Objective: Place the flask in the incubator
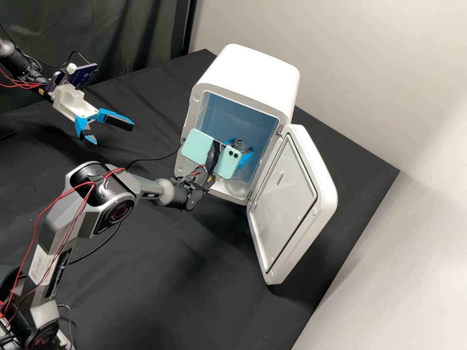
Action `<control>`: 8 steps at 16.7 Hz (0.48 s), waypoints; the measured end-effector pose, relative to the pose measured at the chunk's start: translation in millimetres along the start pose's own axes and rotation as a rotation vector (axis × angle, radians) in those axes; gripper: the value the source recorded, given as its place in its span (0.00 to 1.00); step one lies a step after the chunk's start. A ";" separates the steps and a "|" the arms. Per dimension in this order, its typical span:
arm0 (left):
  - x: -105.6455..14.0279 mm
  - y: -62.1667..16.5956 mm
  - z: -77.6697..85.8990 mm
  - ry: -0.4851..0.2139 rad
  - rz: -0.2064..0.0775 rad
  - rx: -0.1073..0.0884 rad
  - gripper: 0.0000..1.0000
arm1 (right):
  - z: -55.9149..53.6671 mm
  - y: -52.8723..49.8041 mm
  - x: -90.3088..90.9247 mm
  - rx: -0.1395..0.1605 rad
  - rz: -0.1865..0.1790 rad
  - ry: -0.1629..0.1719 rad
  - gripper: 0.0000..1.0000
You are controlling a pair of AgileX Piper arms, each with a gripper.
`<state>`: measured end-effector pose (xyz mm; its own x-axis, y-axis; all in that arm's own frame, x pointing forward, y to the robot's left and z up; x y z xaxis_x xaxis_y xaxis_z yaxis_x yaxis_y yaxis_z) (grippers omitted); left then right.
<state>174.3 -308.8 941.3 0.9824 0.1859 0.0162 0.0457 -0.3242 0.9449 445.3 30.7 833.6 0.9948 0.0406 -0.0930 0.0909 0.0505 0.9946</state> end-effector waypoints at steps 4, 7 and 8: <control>0.0 0.0 0.0 0.000 0.000 0.000 1.00 | -8.6 -1.3 11.4 0.047 0.031 0.010 0.00; 0.0 0.0 0.0 0.000 0.000 0.000 1.00 | -14.3 -7.1 26.0 0.036 0.001 0.002 0.00; 0.0 0.0 0.0 0.000 0.000 0.003 1.00 | -15.2 -8.1 29.8 0.035 -0.007 -0.004 0.00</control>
<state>174.3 -308.8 941.3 0.9824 0.1859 0.0163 0.0462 -0.3268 0.9439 473.5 46.7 822.1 0.9943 0.0364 -0.0998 0.0993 0.0158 0.9949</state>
